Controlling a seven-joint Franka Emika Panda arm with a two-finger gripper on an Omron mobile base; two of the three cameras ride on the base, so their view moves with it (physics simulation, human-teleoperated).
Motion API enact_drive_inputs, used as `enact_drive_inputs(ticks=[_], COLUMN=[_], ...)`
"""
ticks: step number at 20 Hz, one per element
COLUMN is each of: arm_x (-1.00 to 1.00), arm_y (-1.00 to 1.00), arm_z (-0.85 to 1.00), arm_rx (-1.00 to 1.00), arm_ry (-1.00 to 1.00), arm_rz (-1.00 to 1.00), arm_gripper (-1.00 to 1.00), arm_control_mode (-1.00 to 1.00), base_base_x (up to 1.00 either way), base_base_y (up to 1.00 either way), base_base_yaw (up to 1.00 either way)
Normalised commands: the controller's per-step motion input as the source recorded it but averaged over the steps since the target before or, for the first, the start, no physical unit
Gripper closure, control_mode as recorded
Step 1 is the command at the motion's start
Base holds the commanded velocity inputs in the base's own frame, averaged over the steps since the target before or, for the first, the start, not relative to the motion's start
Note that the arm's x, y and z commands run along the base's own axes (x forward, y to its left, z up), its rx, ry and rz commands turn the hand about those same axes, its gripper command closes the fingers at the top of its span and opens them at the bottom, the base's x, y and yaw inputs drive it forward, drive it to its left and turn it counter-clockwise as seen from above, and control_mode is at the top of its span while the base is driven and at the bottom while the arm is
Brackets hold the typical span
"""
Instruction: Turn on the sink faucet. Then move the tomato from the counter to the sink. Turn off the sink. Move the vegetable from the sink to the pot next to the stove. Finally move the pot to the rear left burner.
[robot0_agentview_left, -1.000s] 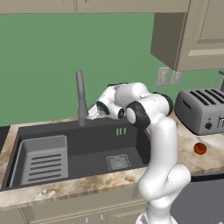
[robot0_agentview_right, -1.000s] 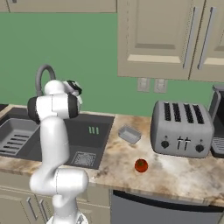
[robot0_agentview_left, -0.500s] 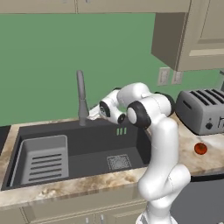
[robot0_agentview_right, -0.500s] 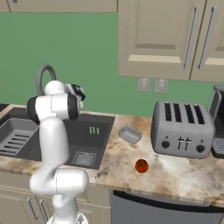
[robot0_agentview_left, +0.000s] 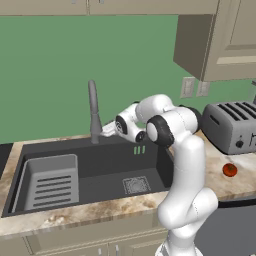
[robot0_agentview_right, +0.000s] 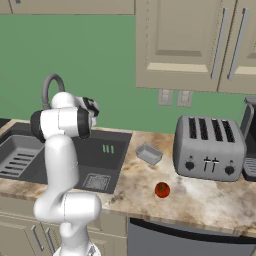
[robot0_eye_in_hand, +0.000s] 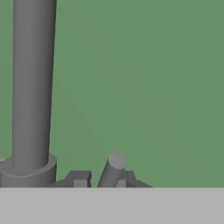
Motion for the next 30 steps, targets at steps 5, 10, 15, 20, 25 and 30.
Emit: enact_drive_inputs(ticks=[5, 10, 15, 20, 25, 30], arm_x=[0.0, 0.0, 0.0, -0.13, -0.28, -0.24], arm_y=[-0.57, -0.54, -0.5, -0.27, -0.3, -0.3], arm_z=[0.0, 0.0, 0.0, 0.25, 0.59, 0.58], arm_rx=[0.03, 0.02, 0.03, 0.01, 0.0, 0.0], arm_ry=[0.14, 0.09, 0.03, 0.0, 0.06, 0.08], arm_rz=[-0.02, 0.0, 0.0, -0.02, -0.1, -0.09], arm_gripper=[1.0, 1.0, 1.0, -1.0, -1.0, -1.0], arm_control_mode=[-1.0, -1.0, -1.0, -1.0, -1.0, -1.0], base_base_x=[0.0, 0.0, 0.0, 0.0, 0.0, 0.0], base_base_y=[0.0, 0.0, 0.0, 0.0, 0.0, 0.0], base_base_yaw=[0.0, 0.0, 0.0, 0.0, 0.0, 0.0])
